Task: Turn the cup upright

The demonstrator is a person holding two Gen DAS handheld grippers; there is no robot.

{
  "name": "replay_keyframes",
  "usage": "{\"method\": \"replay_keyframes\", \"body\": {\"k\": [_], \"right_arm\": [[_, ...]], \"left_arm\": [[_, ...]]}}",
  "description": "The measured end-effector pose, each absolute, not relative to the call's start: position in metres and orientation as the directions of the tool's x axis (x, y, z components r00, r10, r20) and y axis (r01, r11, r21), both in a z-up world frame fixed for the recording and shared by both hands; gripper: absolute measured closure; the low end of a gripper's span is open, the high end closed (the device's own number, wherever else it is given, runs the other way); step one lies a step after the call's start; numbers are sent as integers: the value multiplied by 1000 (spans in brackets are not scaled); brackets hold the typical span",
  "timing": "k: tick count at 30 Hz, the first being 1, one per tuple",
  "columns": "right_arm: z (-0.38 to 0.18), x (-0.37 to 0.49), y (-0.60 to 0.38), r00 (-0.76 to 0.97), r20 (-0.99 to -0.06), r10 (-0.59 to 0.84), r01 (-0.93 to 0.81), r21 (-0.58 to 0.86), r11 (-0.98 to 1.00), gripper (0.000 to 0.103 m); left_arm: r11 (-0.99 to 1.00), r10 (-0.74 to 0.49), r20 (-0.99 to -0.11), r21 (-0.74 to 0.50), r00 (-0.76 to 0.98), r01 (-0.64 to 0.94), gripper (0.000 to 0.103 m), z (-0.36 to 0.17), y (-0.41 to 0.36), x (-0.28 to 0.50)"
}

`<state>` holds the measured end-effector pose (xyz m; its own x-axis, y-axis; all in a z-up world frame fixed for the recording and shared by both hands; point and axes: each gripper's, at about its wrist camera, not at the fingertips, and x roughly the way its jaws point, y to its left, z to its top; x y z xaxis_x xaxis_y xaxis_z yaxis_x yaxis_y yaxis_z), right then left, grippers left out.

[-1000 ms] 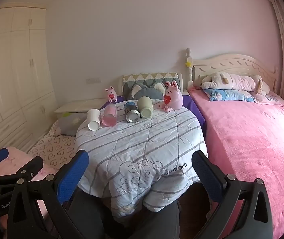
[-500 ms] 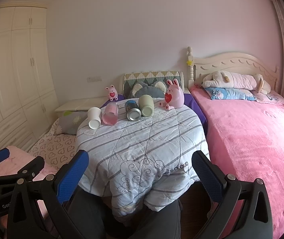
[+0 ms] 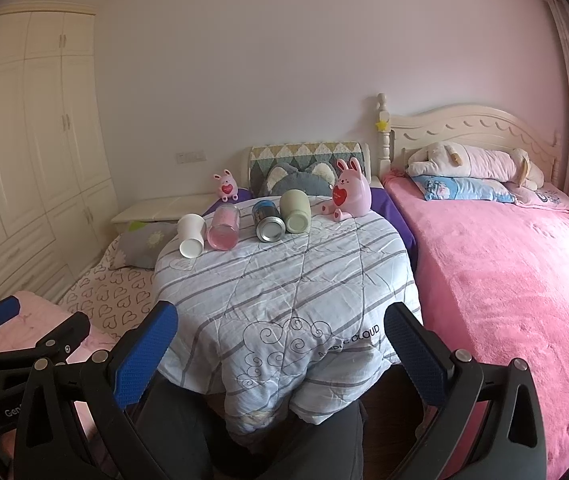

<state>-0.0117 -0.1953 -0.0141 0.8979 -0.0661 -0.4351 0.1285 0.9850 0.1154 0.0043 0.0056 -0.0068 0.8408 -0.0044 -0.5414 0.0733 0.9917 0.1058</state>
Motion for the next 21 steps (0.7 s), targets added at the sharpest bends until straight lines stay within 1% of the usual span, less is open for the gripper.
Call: {"method": "replay_keyframes", "body": {"k": [6,11,14,21], "right_arm": [[-15,-5,-193,894,-444,-60,118,105,987,0],[-12,26,-191,885,-463,-53,105,87,991,0],[-13,54,-192,871,-489,-43,95,83,992,0],[-20,141,-205,812,-583,-32,85,63,994,0]], "left_arm": [[992,3,-550,106,835,66,0,-20,7,11],[993,30,-579,112,815,43,0,-28,8,38],[992,55,-601,122,797,23,0,-32,8,64],[992,87,-654,128,751,-3,0,-36,3,148]]}}
